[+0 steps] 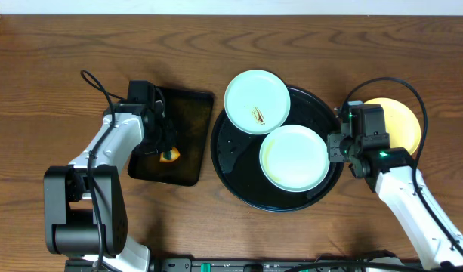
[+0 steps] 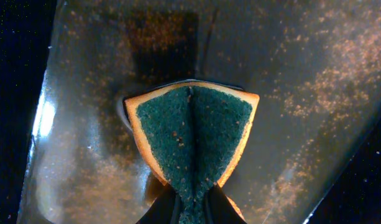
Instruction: Clean dirty plates on tray and stack at the side
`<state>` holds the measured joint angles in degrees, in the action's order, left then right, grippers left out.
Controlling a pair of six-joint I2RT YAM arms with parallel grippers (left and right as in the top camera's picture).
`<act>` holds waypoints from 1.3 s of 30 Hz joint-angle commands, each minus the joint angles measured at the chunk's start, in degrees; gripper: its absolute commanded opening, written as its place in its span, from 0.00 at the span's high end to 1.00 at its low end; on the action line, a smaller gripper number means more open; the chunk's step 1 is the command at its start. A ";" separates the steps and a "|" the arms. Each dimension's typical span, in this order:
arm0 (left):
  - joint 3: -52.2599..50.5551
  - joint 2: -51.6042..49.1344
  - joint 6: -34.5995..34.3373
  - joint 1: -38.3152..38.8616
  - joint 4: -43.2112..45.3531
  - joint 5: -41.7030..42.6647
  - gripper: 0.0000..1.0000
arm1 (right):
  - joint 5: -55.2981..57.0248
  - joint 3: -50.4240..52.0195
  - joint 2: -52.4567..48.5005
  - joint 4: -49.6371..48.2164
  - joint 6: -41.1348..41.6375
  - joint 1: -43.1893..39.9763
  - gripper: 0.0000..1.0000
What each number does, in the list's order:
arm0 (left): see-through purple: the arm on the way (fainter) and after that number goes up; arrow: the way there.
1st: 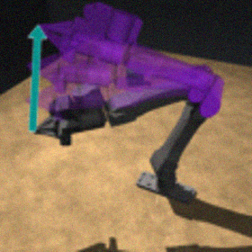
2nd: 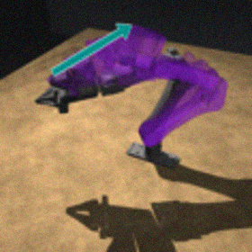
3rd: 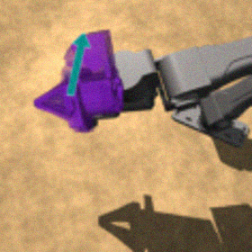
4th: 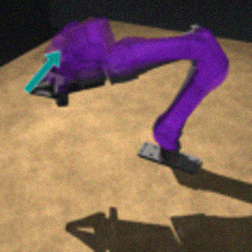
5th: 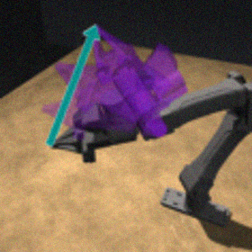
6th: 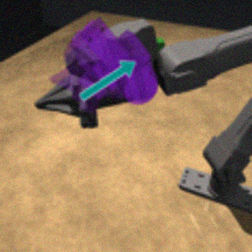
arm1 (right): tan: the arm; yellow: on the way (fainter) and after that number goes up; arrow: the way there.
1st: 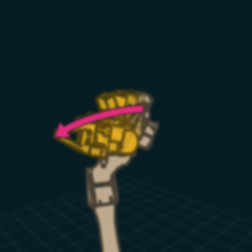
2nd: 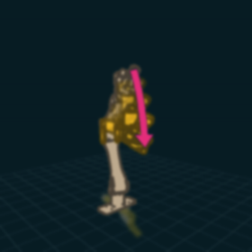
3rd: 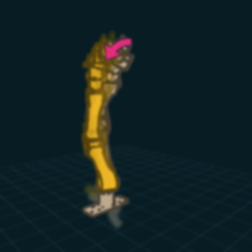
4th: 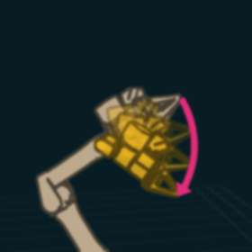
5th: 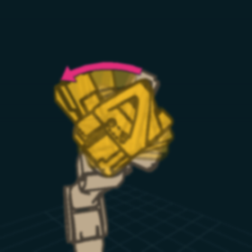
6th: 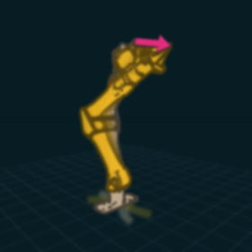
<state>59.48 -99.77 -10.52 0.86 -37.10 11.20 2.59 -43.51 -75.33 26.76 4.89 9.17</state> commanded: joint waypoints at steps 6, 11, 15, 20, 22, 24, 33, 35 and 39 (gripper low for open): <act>-0.20 -0.26 -0.31 -0.02 -0.44 -0.72 0.90 | -9.94 -0.79 -9.60 -0.68 -0.70 -2.05 0.64; -0.20 -0.26 -0.31 -0.02 -0.57 -0.72 0.90 | -14.40 -0.79 -15.45 -1.25 -0.70 -5.03 0.70; -0.20 -0.26 -0.31 -0.02 -0.57 -0.72 0.90 | -16.85 -0.79 -18.29 -1.31 -0.70 -6.67 0.78; -0.20 -0.26 -0.31 -0.04 -0.55 -0.72 0.90 | -21.99 -0.79 -20.57 -1.09 -0.70 -7.28 0.88; -0.20 -0.26 -0.31 -0.02 -0.57 -0.72 0.90 | -22.58 -0.79 -21.07 -0.76 -0.68 -7.28 0.99; -0.20 -0.26 -0.31 -0.02 -0.57 -0.72 0.90 | -22.58 -0.76 -21.11 -0.39 -0.68 -7.28 0.99; -0.20 -0.26 -0.31 -0.02 -0.59 -0.72 0.90 | -22.08 -1.01 -20.26 -1.01 -0.72 -7.28 0.99; -0.20 -0.26 -0.31 -0.02 -0.59 -0.72 0.90 | -22.14 -1.40 -18.99 -0.92 -1.05 -7.28 0.99; -0.20 -0.26 -0.31 -0.04 -0.57 -0.72 0.90 | -22.10 -2.58 -14.51 0.55 -2.58 -7.28 0.99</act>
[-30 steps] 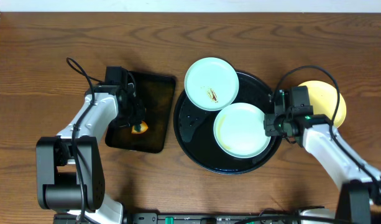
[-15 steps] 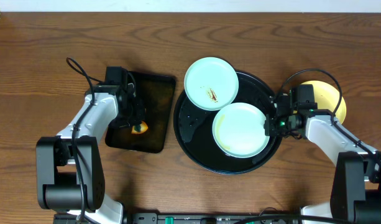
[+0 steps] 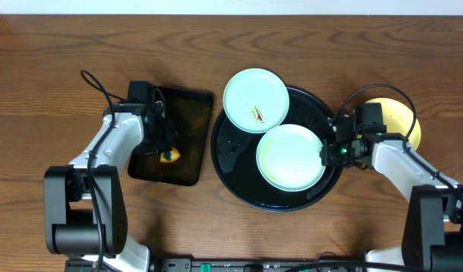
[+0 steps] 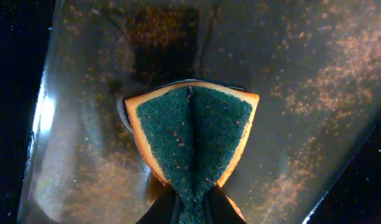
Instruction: Clean dirty plates on tray and stack at the side
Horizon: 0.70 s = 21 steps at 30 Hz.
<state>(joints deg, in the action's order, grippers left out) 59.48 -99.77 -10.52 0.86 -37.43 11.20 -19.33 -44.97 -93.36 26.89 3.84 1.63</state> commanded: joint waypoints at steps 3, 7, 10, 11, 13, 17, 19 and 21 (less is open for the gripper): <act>-0.20 -0.26 -0.31 -0.04 -0.24 -0.72 0.90 | 0.13 -1.18 7.65 0.52 -2.49 0.26 0.99; -0.20 -0.26 -0.31 -0.04 -0.24 -0.74 0.90 | 2.40 -1.18 11.85 0.92 -3.19 0.28 0.99; -0.20 -0.26 -0.31 -0.04 -0.24 -0.74 0.90 | 3.26 -1.18 13.55 1.09 -4.04 0.28 0.99; -0.20 -0.26 -0.31 -0.04 -0.24 -0.74 0.90 | 4.33 -1.18 14.01 0.96 -4.17 0.33 0.99; -0.20 -0.26 -0.31 -0.04 -0.24 -0.74 0.90 | 7.45 -1.18 14.88 0.48 -4.17 0.33 0.99; -0.20 -0.26 -0.31 -0.02 -0.24 -0.74 0.89 | 12.46 -1.18 17.51 -0.74 -5.79 0.63 0.99; -0.20 -0.26 -0.31 -0.02 -0.24 -0.74 0.90 | 14.88 -1.20 19.06 -1.60 -7.21 1.44 0.99; -0.20 -0.26 -0.31 -0.04 -0.24 -0.74 0.90 | 17.86 -1.20 20.65 -2.54 -8.00 2.69 0.99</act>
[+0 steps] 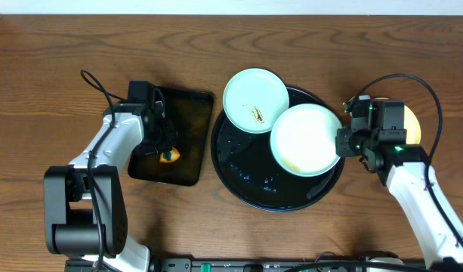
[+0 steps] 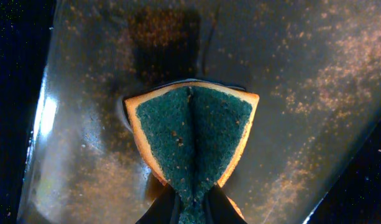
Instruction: Clean dirty plates on tray and stack at the side
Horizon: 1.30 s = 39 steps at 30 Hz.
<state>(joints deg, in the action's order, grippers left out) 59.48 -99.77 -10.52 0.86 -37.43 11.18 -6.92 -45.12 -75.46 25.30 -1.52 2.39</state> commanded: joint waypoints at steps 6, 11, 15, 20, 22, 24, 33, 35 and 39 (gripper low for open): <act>-0.20 -0.26 -0.31 -0.02 -0.24 -0.72 0.90 | 14.53 -1.05 6.25 -1.53 -6.40 8.37 0.99; -0.20 -0.26 -0.31 -0.02 -0.24 -0.72 0.89 | 22.86 -1.05 6.71 -1.75 -8.04 15.58 0.99; -0.20 -0.26 -0.31 -0.04 -0.24 -0.72 0.90 | 31.12 -1.05 6.71 -3.43 -9.25 21.35 0.99; -0.20 -0.26 -0.31 -0.04 -0.24 -0.72 0.90 | 42.10 -1.05 6.71 -6.51 -12.79 27.87 0.99; -0.20 -0.26 -0.31 -0.04 -0.24 -0.72 0.90 | 46.05 -1.05 6.71 -7.50 -14.03 29.97 0.99; -0.20 -0.26 -0.31 -0.04 -0.24 -0.72 0.90 | 48.83 -1.05 6.71 -8.17 -14.93 31.74 0.99; -0.20 -0.26 -0.31 -0.04 -0.24 -0.72 0.90 | 55.17 -1.05 6.71 -10.19 -17.00 34.77 0.99; -0.20 -0.26 -0.31 -0.02 -0.24 -0.72 0.89 | 55.82 -1.05 6.71 -10.71 -17.00 34.77 0.99; -0.20 -0.26 -0.31 -0.04 -0.24 -0.72 0.89 | 57.51 -1.05 6.71 -11.96 -18.08 34.77 0.99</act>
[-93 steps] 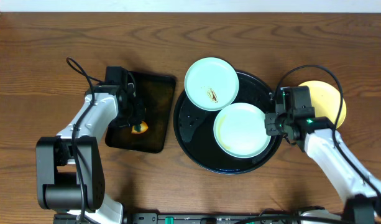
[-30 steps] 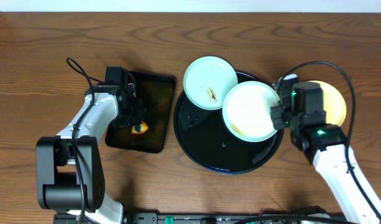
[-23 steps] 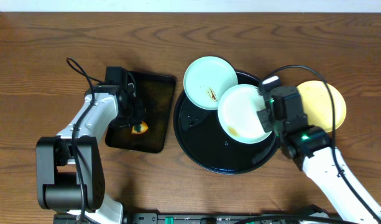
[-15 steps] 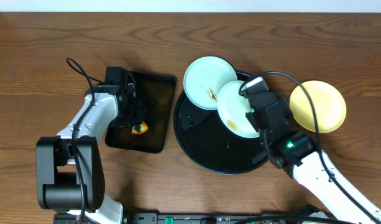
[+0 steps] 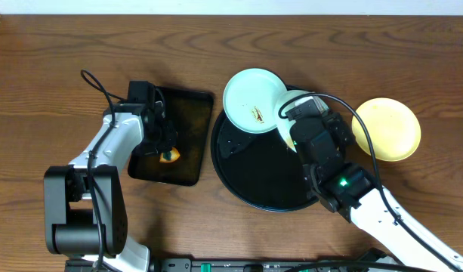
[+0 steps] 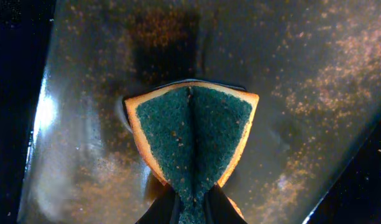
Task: Clean dirty plates on tray and stack at the side
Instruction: 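Lift pale green plate with right gripper and carry it right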
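Observation:
My left gripper (image 6: 191,200) is shut on a folded sponge (image 6: 191,134), green face up with orange edges, over a black rectangular tray (image 6: 314,93) speckled with brown crumbs. From overhead the sponge (image 5: 169,156) shows at that tray's lower left. A pale green plate (image 5: 250,98) with brown crumbs rests on the upper left rim of the round black tray (image 5: 246,174). My right gripper (image 5: 294,113) holds a white plate (image 5: 284,125) tilted over the round tray. The right arm hides most of that plate and the fingers.
A yellow plate (image 5: 387,128) lies on the wooden table right of the round tray. The right arm (image 5: 344,185) reaches across the tray's right half. The left arm's cable (image 5: 95,85) loops at the upper left.
My right arm has moved left, carrying the white plate from the round tray's right rim to beside the crumbed plate. The yellow plate now shows whole. The left gripper and sponge have not moved.
The white plate lay flat on the round tray's right side, with my right gripper at its right edge. Then it sat higher toward the tray's upper right in the gripper. Now it hangs tilted under the arm. The left gripper held the sponge still throughout.

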`<state>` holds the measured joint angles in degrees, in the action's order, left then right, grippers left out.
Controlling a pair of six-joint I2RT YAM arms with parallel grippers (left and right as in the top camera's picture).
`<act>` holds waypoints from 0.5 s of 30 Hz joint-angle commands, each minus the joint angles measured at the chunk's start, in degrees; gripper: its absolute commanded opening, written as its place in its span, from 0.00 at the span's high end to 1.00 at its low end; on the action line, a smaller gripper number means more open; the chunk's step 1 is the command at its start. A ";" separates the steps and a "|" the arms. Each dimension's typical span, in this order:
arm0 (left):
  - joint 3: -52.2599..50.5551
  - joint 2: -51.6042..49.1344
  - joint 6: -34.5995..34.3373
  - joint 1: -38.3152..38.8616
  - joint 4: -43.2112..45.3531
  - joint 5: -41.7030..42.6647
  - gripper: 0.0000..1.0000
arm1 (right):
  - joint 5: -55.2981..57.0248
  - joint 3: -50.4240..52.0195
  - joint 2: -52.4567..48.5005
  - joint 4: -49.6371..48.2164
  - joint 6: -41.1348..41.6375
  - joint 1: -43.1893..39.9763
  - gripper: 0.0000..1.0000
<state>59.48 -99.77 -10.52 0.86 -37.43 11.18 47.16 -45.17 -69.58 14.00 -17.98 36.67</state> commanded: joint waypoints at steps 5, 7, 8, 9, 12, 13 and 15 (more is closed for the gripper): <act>-0.20 -0.26 -0.31 -0.04 -0.24 -0.72 0.90 | 3.65 -1.01 0.85 -1.18 -3.39 0.50 0.99; -0.20 -0.26 -0.31 -0.02 -0.24 -0.72 0.89 | 3.63 -1.01 0.85 -1.16 -1.81 0.50 0.99; -0.20 -0.26 -0.31 -0.04 -0.24 -0.72 0.90 | 3.63 -1.01 0.85 -1.11 0.09 0.37 0.99; -0.20 -0.26 -0.31 -0.04 -0.24 -0.72 0.89 | 3.61 -1.01 0.85 -0.96 2.49 0.09 0.99; -0.20 -0.26 -0.31 -0.04 -0.24 -0.72 0.90 | 1.97 -1.01 0.85 0.87 9.99 -1.31 0.99; -0.20 -0.26 -0.31 -0.02 -0.24 -0.72 0.89 | 1.07 -1.01 0.85 1.73 12.20 -2.03 0.99; -0.20 -0.26 -0.31 -0.04 -0.24 -0.72 0.90 | 0.13 -1.01 0.85 2.80 15.13 -4.26 0.99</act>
<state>59.48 -99.77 -10.52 0.86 -37.45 11.18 47.90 -45.17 -69.58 16.32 -11.07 34.92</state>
